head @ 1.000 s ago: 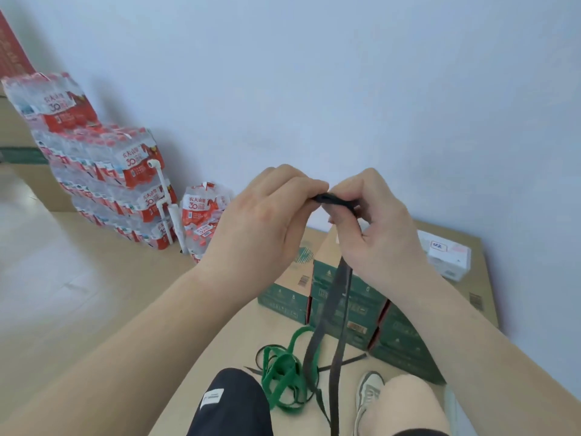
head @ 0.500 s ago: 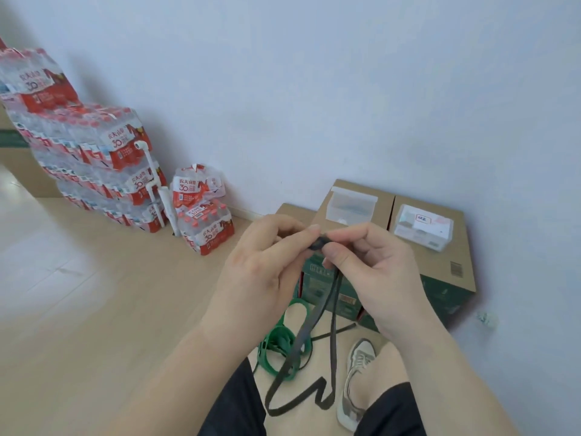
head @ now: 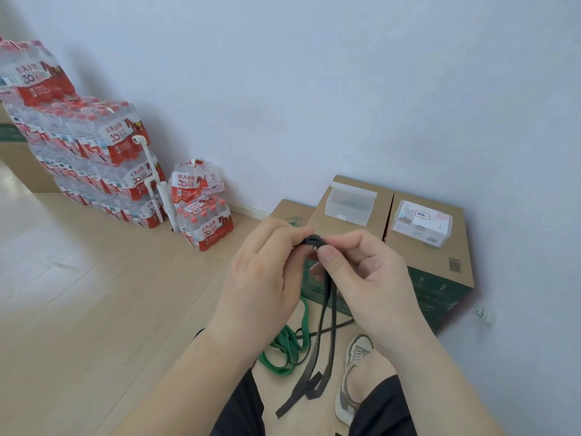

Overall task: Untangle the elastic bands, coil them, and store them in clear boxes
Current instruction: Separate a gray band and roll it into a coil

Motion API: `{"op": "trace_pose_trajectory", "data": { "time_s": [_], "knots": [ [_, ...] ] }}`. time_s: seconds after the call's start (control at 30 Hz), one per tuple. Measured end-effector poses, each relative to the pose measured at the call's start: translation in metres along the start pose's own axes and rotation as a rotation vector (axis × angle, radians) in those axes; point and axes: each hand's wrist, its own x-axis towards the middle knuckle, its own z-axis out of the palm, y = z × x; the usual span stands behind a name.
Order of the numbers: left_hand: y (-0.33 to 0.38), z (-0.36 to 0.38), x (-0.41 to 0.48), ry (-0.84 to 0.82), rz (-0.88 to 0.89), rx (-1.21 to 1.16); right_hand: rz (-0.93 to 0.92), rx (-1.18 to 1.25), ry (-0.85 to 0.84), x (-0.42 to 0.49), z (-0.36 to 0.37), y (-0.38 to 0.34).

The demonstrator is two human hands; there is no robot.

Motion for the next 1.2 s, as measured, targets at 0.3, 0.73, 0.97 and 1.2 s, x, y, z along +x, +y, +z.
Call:
{"op": "trace_pose_trajectory", "data": {
  "time_s": [0.3, 0.73, 0.97, 1.2],
  "knots": [
    [0.005, 0.004, -0.004, 0.074, 0.111, -0.003, -0.030, 0.124, -0.009, 0.000, -0.007, -0.007],
    [0.000, 0.010, -0.010, -0.042, 0.172, 0.085, -0.208, -0.332, 0.153, 0.001, -0.005, -0.003],
    [-0.001, 0.004, -0.005, -0.016, 0.208, 0.120, -0.077, -0.121, 0.143, 0.002, -0.002, -0.008],
    [-0.005, 0.001, 0.000, 0.030, 0.204, 0.143, -0.038, 0.044, 0.109, 0.000, 0.007, -0.011]
  ]
}}
